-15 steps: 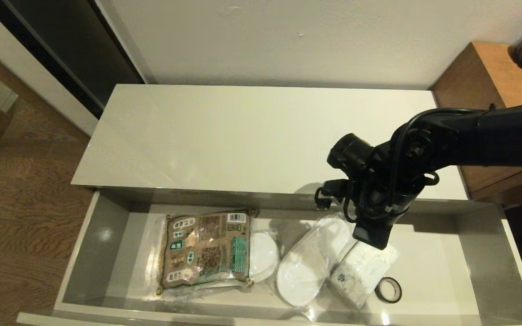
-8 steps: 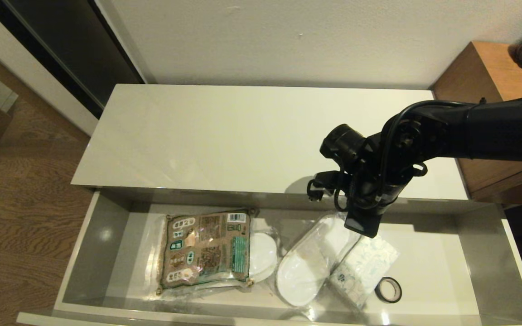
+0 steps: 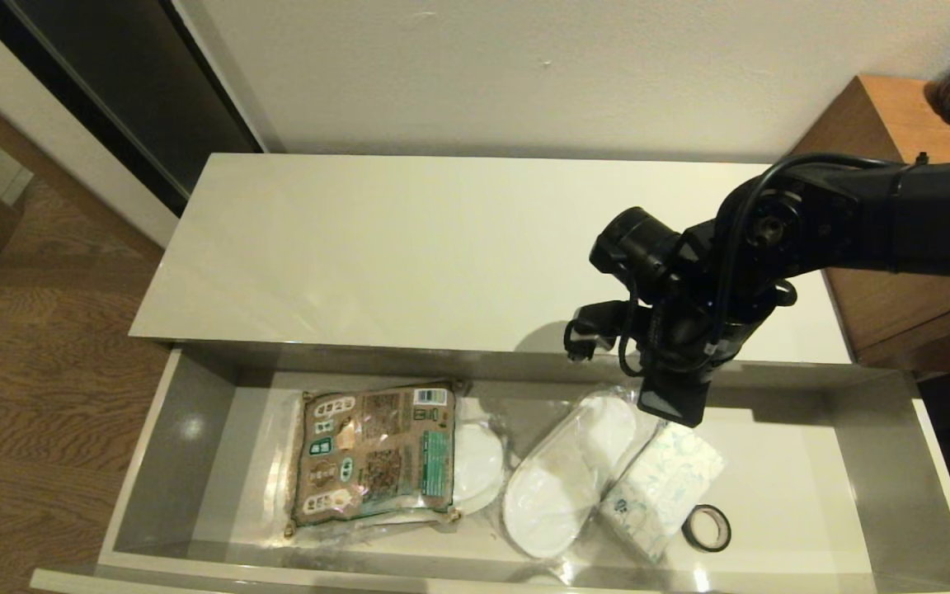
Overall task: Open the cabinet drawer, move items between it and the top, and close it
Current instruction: Take out the disposable slippers from the drawer
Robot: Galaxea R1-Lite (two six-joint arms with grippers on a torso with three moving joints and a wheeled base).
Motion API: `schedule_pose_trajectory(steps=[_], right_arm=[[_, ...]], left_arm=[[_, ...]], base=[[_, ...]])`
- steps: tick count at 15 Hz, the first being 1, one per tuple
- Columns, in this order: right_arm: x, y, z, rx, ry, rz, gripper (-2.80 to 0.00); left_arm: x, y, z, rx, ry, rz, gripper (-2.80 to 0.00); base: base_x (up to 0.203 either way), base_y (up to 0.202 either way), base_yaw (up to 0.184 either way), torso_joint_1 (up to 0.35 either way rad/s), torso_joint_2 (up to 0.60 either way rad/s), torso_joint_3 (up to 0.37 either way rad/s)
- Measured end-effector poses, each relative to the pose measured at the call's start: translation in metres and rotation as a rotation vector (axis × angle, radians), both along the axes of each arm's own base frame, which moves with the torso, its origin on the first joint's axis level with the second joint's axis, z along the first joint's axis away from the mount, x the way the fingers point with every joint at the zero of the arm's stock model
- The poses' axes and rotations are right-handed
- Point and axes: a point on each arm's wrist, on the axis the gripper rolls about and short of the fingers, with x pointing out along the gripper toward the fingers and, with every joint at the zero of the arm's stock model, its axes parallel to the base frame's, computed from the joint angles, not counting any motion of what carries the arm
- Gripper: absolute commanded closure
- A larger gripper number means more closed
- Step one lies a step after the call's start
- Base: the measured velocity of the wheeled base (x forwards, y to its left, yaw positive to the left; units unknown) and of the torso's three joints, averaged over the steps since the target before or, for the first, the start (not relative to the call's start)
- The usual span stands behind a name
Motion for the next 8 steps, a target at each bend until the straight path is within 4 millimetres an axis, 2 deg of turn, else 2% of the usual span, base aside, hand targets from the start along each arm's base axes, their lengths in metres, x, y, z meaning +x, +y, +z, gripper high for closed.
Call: schedule_pose_trajectory(steps=[3,8], right_arm=[[-0.007,0.013,-0.003,-0.024,0.018,0.086,0.00],[0.002,0.026,-0.020,-0.090,0.058,0.167,0.00]], left_arm=[[0.000,0.000,0.000,0.000,0.000,0.000,0.00],[0.000,0.000,0.000,0.000,0.000,0.000,0.00]], base=[[0.000,0.000,0.000,0.000,0.00,0.000],[0.000,0.000,0.000,0.000,0.00,0.000]])
